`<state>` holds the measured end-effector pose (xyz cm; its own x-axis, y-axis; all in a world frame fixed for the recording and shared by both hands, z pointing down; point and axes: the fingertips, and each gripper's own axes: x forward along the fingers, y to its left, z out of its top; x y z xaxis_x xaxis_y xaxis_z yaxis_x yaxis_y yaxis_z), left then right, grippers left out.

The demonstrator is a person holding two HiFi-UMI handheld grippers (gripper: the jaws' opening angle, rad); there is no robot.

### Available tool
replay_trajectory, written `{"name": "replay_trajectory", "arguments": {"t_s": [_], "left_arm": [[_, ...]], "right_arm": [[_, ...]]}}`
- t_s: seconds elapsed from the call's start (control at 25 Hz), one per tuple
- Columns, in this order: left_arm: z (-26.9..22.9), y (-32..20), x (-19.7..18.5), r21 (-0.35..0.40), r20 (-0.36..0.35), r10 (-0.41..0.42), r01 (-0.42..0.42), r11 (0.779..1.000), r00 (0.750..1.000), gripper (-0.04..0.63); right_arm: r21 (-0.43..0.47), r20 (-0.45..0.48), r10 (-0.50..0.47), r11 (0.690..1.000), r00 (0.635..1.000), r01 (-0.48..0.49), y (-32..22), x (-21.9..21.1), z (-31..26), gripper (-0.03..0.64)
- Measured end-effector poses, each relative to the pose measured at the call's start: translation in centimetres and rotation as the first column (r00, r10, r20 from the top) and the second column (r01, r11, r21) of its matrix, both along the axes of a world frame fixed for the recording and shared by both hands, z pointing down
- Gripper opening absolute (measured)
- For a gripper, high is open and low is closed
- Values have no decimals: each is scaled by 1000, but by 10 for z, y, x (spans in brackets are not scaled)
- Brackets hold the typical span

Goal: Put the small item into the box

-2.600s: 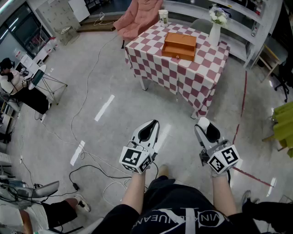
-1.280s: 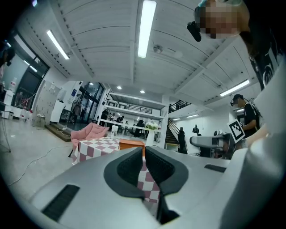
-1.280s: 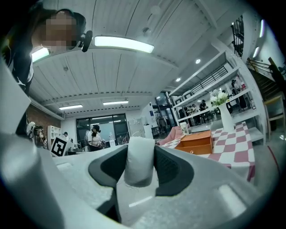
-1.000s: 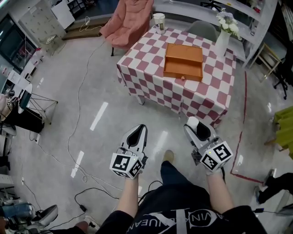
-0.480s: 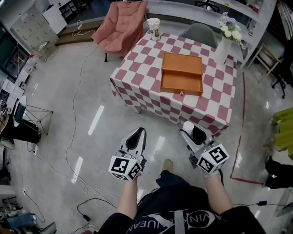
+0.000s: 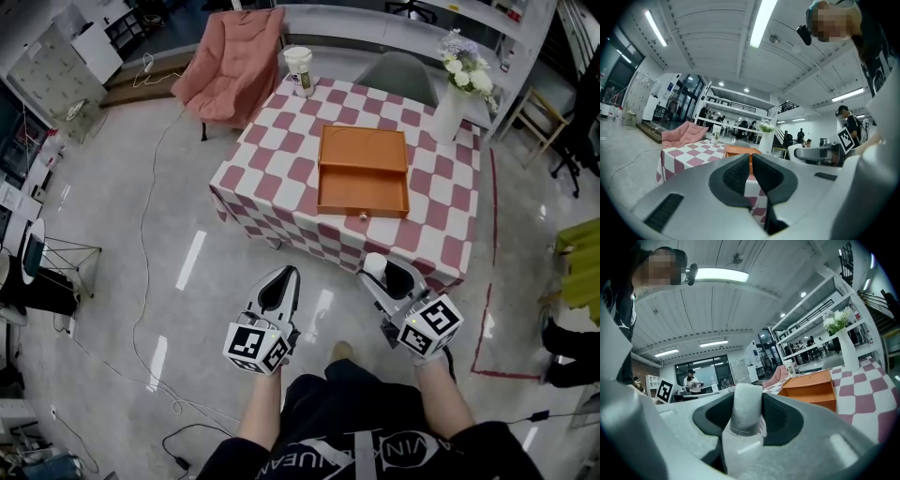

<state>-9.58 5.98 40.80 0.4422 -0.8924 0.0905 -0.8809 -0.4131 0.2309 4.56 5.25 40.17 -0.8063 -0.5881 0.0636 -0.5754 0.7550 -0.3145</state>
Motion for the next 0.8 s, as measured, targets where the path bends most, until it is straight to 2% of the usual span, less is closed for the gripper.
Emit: {"name": "replay_trajectory", "arguments": {"t_s": [0.32, 0.8], "left_arm": [[-3, -33, 18, 0, 10, 46, -46, 999, 999, 25], [13, -68, 26, -38, 43, 95, -94, 995, 995, 25]], "right_arm": [[-6, 19, 44, 999, 999, -43, -27, 20, -2, 183], [-42, 31, 102, 994, 994, -100, -56, 35, 7, 183]]}}
